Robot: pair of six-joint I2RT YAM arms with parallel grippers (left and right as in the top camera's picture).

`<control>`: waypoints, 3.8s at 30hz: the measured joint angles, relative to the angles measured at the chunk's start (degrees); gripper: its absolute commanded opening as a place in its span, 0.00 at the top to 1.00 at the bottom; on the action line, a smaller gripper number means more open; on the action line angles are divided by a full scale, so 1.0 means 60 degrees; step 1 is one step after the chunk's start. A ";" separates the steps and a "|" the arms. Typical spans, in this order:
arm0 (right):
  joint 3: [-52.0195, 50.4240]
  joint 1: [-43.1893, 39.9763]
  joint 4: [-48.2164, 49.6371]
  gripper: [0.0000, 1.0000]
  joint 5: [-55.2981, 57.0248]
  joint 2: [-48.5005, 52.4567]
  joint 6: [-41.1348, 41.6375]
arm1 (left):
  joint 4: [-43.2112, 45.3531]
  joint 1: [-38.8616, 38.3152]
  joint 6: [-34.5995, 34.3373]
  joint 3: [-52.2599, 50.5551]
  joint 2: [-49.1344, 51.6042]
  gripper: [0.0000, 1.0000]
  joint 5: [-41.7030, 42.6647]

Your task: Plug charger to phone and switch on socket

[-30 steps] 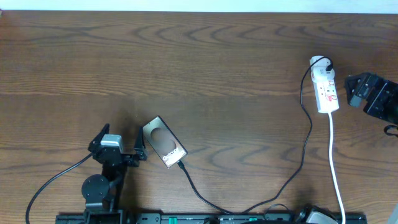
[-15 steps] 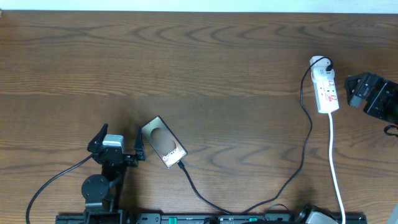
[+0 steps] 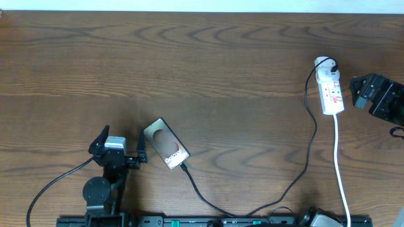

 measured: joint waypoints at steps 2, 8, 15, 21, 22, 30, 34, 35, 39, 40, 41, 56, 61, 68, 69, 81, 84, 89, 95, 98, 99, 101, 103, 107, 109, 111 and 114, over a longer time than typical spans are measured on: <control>0.0000 0.0000 0.0000 0.01 0.0000 0.0000 0.0000 | 0.0000 0.0000 0.0000 0.0000 0.0000 0.08 0.0000; 0.0000 0.0000 0.0000 0.01 0.0000 0.0000 0.0000 | 0.0000 0.0000 0.0000 0.0000 0.0000 0.08 0.0000; 0.0000 0.0000 0.0000 0.01 0.0084 0.0000 0.0000 | -0.0004 0.0000 0.0000 0.0000 0.0000 0.08 0.0000; -0.0346 0.0113 0.0790 0.01 0.0149 -0.0131 0.0004 | -0.0004 0.0000 0.0004 0.0000 0.0000 0.08 0.0000; -0.0557 0.0193 0.1093 0.01 0.0146 -0.0229 0.0022 | 0.0000 0.0000 0.0004 0.0004 0.0000 0.08 0.0000; -0.4415 0.1501 0.5399 0.01 0.0208 -0.2532 0.0091 | -0.0018 0.0000 0.0007 0.0015 0.0000 0.08 -0.0007; -0.6790 0.1942 0.7901 0.01 0.0193 -0.3916 0.0084 | -0.0033 0.0000 0.0025 0.0018 0.0000 0.08 -0.0033; -0.7420 0.2029 0.8572 0.01 0.0189 -0.4244 0.0080 | -0.0033 0.0000 0.0029 0.0022 0.0000 0.08 -0.0036; -0.9850 0.2375 1.1351 0.01 0.0229 -0.5402 0.0087 | -0.0044 0.0000 0.0029 0.0022 0.0000 0.08 -0.0036; -1.0433 0.2463 1.1992 0.01 0.0237 -0.5679 0.0069 | -0.0040 0.0000 0.0033 0.0022 0.0000 0.08 -0.0036; -1.1089 0.2546 1.2670 0.01 0.0244 -0.6000 0.0058 | -0.0036 0.0000 0.0033 0.0022 0.0000 0.08 -0.0036; -1.5926 0.4189 1.5165 0.01 0.2656 -0.9300 0.0066 | -0.0044 0.0000 0.0033 0.0025 0.0000 0.08 -0.0036; -1.5930 0.4597 1.3814 0.01 0.3982 -1.0371 0.0062 | -0.0044 0.0000 0.0033 0.0029 0.0000 0.08 -0.0036; -1.5930 0.4980 1.2101 0.01 0.5136 -1.1471 0.0069 | -0.0044 0.0000 0.0033 0.0029 0.0000 0.08 -0.0036; -1.5930 0.4994 1.1996 0.01 0.5238 -1.1475 0.0066 | -0.0044 0.0000 0.0033 0.0029 0.0000 0.08 -0.0036; -1.5930 0.5038 1.1974 0.01 0.5515 -1.1482 -0.0415 | -0.0044 0.0000 0.0033 0.0029 0.0000 0.08 -0.0036; -1.5930 0.5038 1.1970 0.01 0.5515 -1.1482 -0.0583 | -0.0044 0.0000 0.0033 0.0029 0.0000 0.08 -0.0036; -1.5930 0.5038 1.1970 0.01 0.5504 -1.1482 -0.0656 | -0.0044 0.0000 0.0033 0.0029 0.0000 0.08 -0.0036; -1.5930 0.5038 1.1970 0.01 0.5504 -1.1482 -0.0663 | -0.0044 0.0000 0.0033 0.0029 0.0000 0.08 -0.0036; -1.5930 0.5038 1.1970 0.01 0.5504 -1.1482 -0.0663 | -0.0044 0.0000 0.0033 0.0029 0.0000 0.08 -0.0036; -1.5930 0.5038 1.1970 0.01 0.5504 -1.1482 -0.0667 | -0.0044 0.0000 0.0033 0.0029 0.0000 0.08 -0.0036; -1.5930 0.5038 1.1970 0.01 0.5501 -1.1482 -0.0681 | -0.0044 0.0000 0.0033 0.0029 0.0000 0.08 -0.0036; -1.5930 0.5038 1.1970 0.01 0.5504 -1.1482 -0.0688 | -0.0044 0.0000 0.0033 0.0029 0.0000 0.08 -0.0036; -1.5930 0.5038 1.1970 0.01 0.5504 -1.1482 -0.0692 | -0.0044 0.0000 0.0033 0.0029 0.0000 0.08 -0.0036; -1.5930 0.5038 1.1970 0.01 0.5504 -1.1482 -0.0696 | -0.0044 0.0000 0.0033 0.0029 0.0000 0.08 -0.0036; -1.5930 0.5038 1.1970 0.01 0.5504 -1.1482 -0.0696 | -0.0044 0.0000 0.0033 0.0029 0.0000 0.08 -0.0036; -1.5930 0.5038 1.1970 0.01 0.5501 -1.1482 -0.0696 | -0.0044 0.0000 0.0033 0.0029 0.0000 0.08 -0.0036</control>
